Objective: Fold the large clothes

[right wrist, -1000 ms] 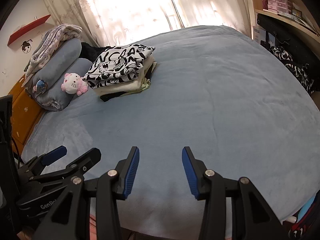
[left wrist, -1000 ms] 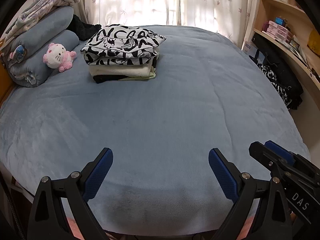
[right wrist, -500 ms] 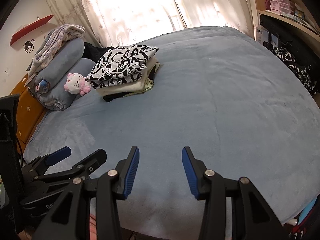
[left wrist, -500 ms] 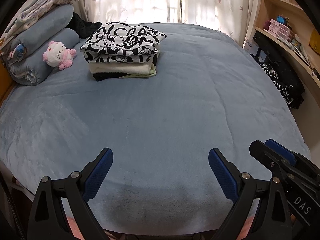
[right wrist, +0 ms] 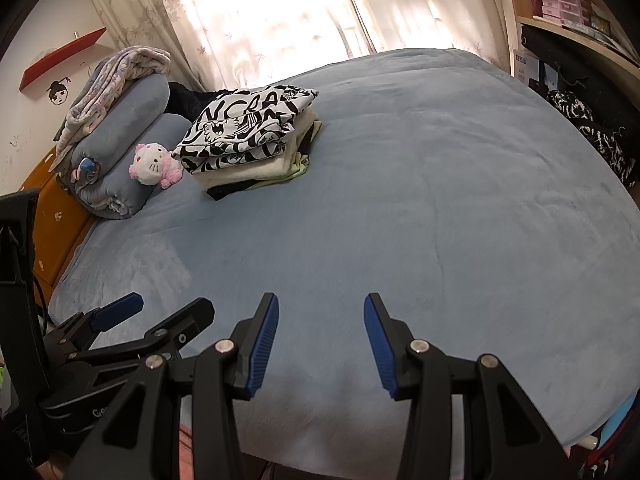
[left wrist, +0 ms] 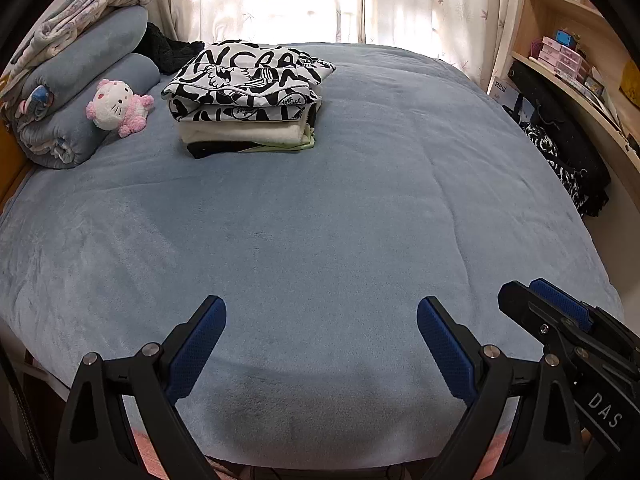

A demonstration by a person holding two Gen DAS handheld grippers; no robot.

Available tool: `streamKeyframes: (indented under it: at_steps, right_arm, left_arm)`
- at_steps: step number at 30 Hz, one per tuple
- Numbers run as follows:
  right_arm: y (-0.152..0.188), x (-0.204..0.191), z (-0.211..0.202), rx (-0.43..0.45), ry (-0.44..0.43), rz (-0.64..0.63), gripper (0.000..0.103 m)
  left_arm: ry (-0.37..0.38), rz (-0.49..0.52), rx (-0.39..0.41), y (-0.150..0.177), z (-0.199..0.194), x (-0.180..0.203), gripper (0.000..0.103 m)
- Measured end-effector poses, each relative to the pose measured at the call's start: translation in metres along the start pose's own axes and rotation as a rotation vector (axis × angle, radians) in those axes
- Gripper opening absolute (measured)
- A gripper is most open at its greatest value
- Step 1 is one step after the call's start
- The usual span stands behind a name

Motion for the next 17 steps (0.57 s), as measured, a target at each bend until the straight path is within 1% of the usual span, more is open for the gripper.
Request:
streamKeyframes:
  at_steps: [17]
  right_arm:
    - [0.014,-0.013,0.005,-0.016,0.005,-0.01,0.045]
  left_arm:
    - [0.0,-0.019,-0.01,0.009,0.0,-0.007,0.095]
Point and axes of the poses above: each gripper's, at about its wrist camera, not at the fingertips, and z roughly the way its jaws point, x to its right, y to its underside, the point moved 6 cm from there along z, roughly the way its jaws point, and after that the axes turned 9 degrees about z, right-handed, at the moved point
